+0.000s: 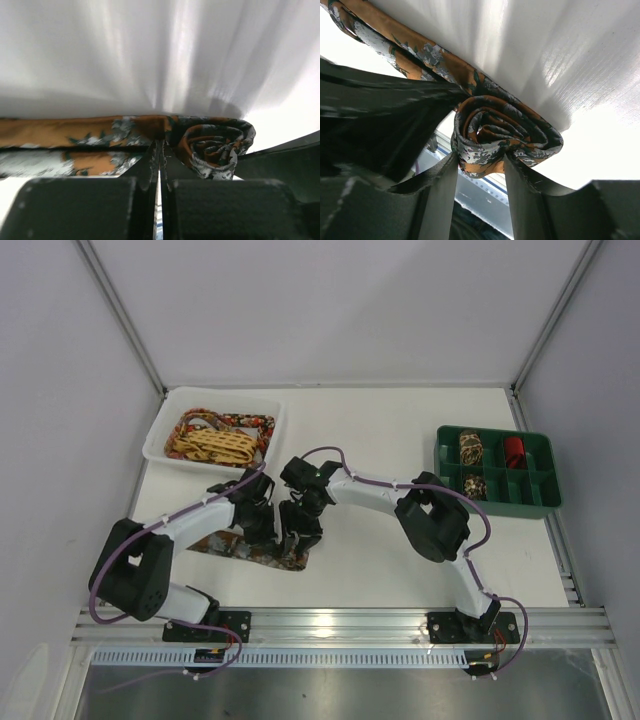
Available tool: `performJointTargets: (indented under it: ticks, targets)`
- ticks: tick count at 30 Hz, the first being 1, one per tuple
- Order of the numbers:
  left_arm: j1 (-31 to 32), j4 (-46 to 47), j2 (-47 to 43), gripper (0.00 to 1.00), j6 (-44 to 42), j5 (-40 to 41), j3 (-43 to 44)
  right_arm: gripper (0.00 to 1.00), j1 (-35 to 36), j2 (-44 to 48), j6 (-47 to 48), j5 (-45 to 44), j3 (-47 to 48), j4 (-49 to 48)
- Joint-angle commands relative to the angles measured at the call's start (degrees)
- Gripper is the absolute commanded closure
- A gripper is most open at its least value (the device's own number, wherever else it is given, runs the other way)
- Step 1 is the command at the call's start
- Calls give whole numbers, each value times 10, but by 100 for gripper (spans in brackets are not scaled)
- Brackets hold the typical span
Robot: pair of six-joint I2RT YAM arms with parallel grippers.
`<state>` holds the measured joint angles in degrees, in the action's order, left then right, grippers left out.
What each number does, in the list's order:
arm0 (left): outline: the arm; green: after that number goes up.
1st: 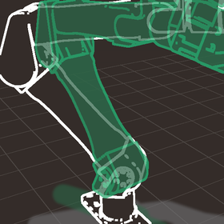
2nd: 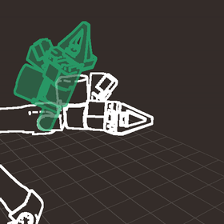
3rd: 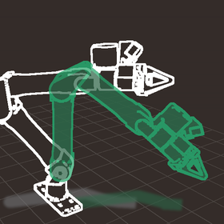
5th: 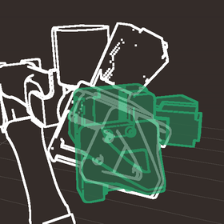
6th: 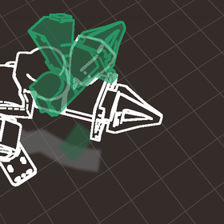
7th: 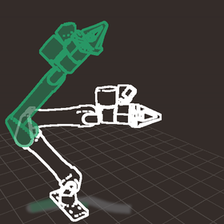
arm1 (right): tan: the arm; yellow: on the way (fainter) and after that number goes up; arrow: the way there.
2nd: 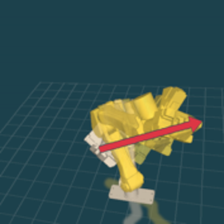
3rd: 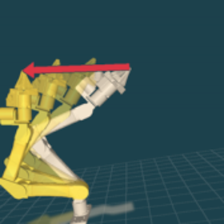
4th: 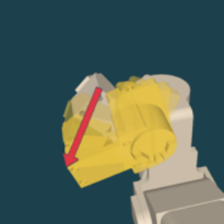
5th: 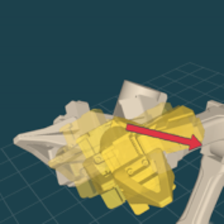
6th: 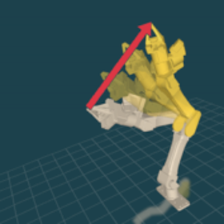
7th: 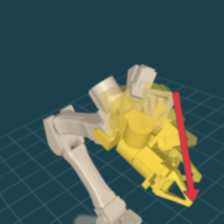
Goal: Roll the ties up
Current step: Roll the tie
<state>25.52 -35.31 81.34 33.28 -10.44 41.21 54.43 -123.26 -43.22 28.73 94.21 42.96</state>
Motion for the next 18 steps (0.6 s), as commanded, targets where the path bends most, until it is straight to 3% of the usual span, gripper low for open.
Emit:
performJointTargets:
  ticks: [1,9,18]
  targets:
    - [-12,-46,-24,100,19,59,55,52,5,-1,5,-10,6,-2]
    - [-13,-64,-29,100,41,45,50,41,1,24,7,3,2,-16]
    - [-13,-70,-25,100,43,57,52,42,1,58,4,22,-5,-23]
